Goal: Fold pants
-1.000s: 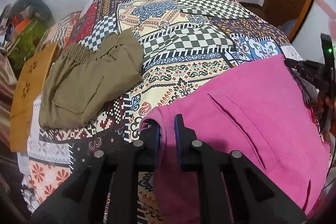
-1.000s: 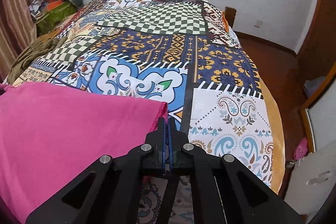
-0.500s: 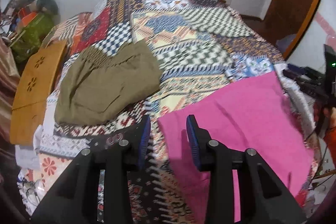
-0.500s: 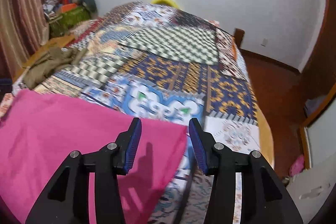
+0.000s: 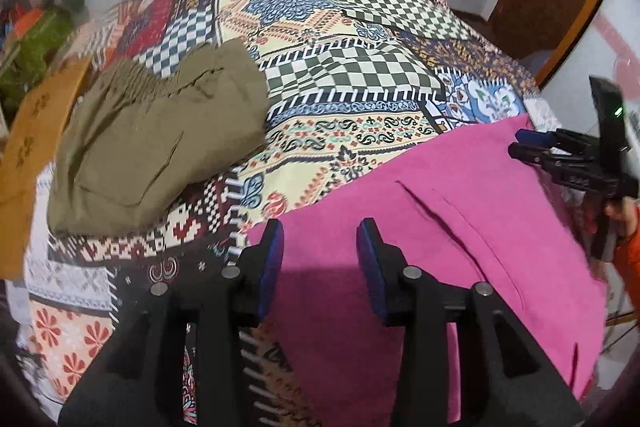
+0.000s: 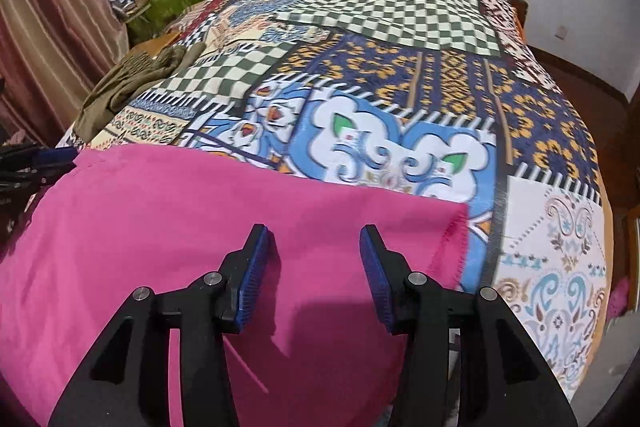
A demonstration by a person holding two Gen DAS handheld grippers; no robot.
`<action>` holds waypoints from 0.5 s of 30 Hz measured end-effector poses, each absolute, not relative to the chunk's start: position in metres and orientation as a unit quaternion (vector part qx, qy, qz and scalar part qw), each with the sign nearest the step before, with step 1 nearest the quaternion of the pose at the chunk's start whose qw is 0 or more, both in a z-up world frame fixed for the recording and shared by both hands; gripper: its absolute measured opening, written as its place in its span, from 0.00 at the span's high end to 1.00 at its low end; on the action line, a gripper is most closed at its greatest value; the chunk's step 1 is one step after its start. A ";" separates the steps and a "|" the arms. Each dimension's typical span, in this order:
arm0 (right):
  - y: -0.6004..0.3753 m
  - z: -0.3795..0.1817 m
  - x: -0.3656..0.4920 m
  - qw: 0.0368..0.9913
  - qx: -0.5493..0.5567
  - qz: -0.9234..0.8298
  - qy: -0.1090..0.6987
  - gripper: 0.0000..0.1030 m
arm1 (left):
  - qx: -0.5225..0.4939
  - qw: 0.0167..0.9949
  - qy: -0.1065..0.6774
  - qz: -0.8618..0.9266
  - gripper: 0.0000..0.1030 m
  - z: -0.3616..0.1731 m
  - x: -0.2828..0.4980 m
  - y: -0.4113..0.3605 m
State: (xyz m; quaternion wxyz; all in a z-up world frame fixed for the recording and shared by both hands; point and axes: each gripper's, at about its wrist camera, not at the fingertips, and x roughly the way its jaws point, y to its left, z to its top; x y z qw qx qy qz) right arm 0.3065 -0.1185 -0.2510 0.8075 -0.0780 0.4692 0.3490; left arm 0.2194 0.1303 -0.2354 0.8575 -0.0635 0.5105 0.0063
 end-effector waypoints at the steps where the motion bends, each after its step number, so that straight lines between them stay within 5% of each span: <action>1: -0.120 -0.251 0.307 0.816 -0.096 0.329 0.465 0.58 | -0.067 0.857 0.510 0.007 0.61 -0.234 0.217 0.134; 11: -0.148 -0.230 0.298 0.824 -0.085 0.293 0.477 0.58 | -0.070 0.875 0.477 0.041 0.59 -0.194 0.177 0.152; 15: -0.155 -0.199 0.275 0.836 -0.082 0.302 0.452 0.58 | -0.069 0.883 0.461 0.057 0.48 -0.176 0.155 0.152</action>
